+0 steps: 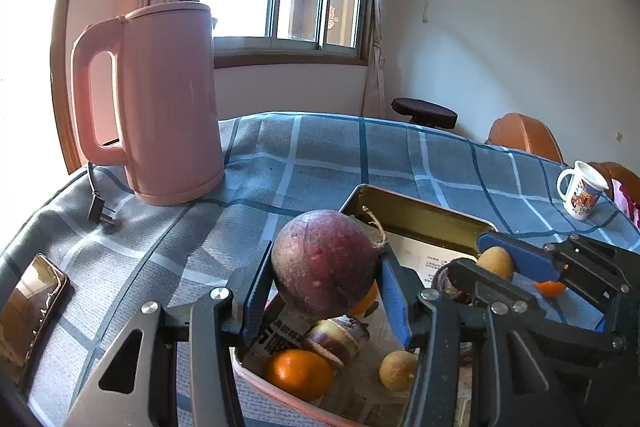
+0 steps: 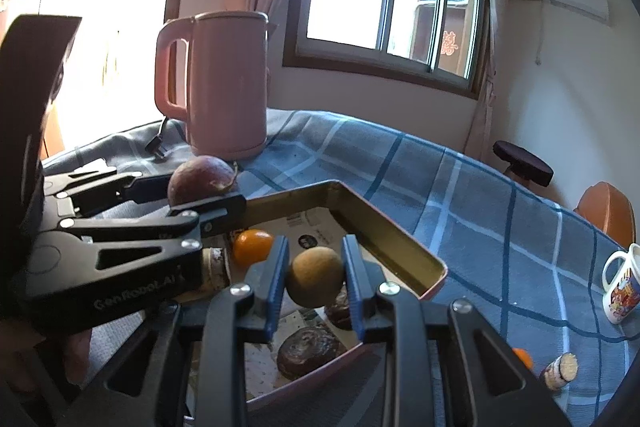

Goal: Organize fruits
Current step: 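Drop the tan fruit into the tin with the right tool while the left tool drops the purple fruit, then move both open tools back over the orange and the cylinder on the table, then grasp the grainy-topped cylinder with the right tool while the left tool grasps the orange, then lift and carry the cylinder with the right tool while the left tool carries the orange toward the tin, then lower the cylinder into the tin and open the right tool while the left tool releases the orange there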

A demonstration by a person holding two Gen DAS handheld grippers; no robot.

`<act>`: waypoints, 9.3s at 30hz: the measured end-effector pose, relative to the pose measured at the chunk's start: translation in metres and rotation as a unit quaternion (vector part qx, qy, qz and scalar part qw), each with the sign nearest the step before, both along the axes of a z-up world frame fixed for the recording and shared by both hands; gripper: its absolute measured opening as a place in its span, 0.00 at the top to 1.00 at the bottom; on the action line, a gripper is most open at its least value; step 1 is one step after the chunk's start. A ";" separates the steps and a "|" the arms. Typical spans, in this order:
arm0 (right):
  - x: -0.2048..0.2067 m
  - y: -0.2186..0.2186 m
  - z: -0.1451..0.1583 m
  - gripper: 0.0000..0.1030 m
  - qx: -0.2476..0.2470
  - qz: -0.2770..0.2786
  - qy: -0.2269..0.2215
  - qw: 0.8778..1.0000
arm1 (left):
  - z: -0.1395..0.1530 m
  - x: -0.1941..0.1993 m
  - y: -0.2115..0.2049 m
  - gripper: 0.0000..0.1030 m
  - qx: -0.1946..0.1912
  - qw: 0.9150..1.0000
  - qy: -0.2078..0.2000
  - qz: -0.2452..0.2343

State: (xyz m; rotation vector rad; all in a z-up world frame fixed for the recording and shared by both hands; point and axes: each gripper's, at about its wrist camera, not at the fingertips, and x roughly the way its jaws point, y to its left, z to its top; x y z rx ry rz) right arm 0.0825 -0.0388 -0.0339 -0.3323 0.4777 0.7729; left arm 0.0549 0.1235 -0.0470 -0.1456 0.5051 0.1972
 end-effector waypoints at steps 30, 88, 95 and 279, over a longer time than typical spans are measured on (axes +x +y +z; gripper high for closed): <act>0.000 -0.009 -0.002 0.27 -0.004 -0.007 0.021 1.000 | 0.019 -0.011 -0.013 0.28 0.020 1.000 -0.014 -0.001; 0.087 -0.225 -0.021 0.63 -0.023 -0.305 0.113 0.945 | -0.024 0.096 -0.215 0.26 0.042 0.973 0.113 -0.197; 0.083 -0.222 -0.018 0.63 -0.025 -0.306 0.098 0.947 | -0.032 0.104 -0.228 0.27 0.058 0.964 0.141 -0.219; -0.017 -0.022 0.022 0.63 0.010 -0.048 -0.028 0.998 | 0.011 -0.032 -0.029 0.52 0.043 0.999 -0.033 0.002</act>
